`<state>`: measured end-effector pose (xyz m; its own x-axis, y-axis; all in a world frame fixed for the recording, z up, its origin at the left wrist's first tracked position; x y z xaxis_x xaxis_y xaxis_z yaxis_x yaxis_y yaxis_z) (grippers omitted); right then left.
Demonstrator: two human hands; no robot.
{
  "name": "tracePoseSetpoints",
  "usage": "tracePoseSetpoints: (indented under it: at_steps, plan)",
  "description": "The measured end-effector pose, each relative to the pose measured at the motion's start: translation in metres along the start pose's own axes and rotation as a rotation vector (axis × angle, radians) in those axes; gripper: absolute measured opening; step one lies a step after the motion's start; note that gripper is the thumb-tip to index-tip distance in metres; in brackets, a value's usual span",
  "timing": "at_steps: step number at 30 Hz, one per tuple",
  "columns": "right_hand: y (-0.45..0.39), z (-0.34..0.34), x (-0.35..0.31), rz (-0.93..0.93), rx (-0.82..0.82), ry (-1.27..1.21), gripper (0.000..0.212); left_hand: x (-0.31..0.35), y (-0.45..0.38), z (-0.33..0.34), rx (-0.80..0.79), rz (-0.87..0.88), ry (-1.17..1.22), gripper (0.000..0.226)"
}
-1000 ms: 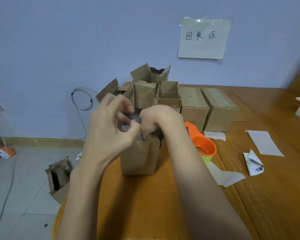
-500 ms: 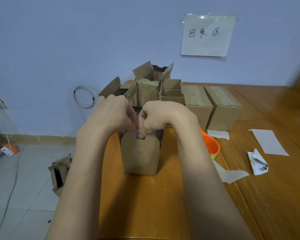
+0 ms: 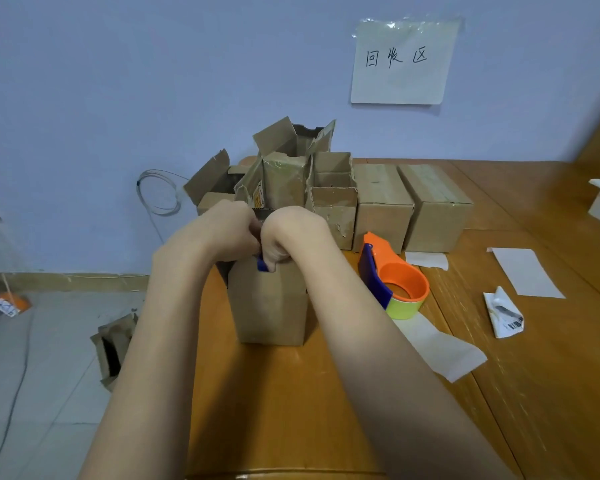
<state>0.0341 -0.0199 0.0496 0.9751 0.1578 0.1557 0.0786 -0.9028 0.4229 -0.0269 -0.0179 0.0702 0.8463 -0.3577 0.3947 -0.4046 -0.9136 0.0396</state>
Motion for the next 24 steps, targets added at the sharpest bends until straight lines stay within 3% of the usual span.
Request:
tracePoseSetpoints:
  at_steps: [2,4,6,8,10,12,14,16,20,24]
  plan:
    - [0.007,-0.003,0.002,-0.032,0.032,-0.005,0.017,0.0,0.006,-0.007,0.182,0.123,0.229,0.019]
    - [0.012,-0.007,0.009,-0.068,0.121,-0.082,0.014,-0.006,0.016,-0.012,0.398,0.212,0.482,0.022]
    - [0.021,-0.016,0.022,-0.088,0.346,-0.337,0.016,-0.021,0.025,-0.01,0.562,0.194,0.69,0.029]
    - [0.043,-0.022,0.048,-0.038,0.704,-0.602,0.02,-0.043,0.031,-0.004,0.671,0.08,0.835,0.033]
    - [0.064,-0.007,0.068,0.078,0.894,-0.684,0.036,-0.065,0.036,0.0,0.754,-0.048,0.927,0.036]
    - [0.068,0.021,0.07,0.076,0.775,-0.77,0.063,-0.071,0.038,0.003,0.763,-0.112,0.93,0.039]
    - [0.07,0.043,0.053,-0.065,0.601,-0.905,0.092,-0.067,0.038,0.005,0.734,-0.124,0.908,0.038]
    - [0.071,0.054,0.037,-0.161,0.554,-0.91,0.11,-0.063,0.039,0.003,0.74,-0.119,0.93,0.04]
    - [0.068,0.066,0.055,-0.068,0.696,-1.072,0.109,-0.055,0.048,0.0,0.709,-0.13,1.065,0.053]
    - [0.064,0.077,0.083,-0.051,0.68,-1.207,0.089,-0.031,0.058,0.028,0.47,-0.07,1.239,0.066]
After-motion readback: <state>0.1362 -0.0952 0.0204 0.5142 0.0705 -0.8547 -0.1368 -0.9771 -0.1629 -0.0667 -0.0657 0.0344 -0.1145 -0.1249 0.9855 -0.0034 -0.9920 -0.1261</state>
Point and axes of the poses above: each hand's wrist, its own y-axis away from the middle knuckle, its own z-axis out of the palm, x = y × z, the point moved 7 cm from there along -y, towards the middle knuckle, and after that the axes turned 12 degrees about y, right-handed, at the moved point
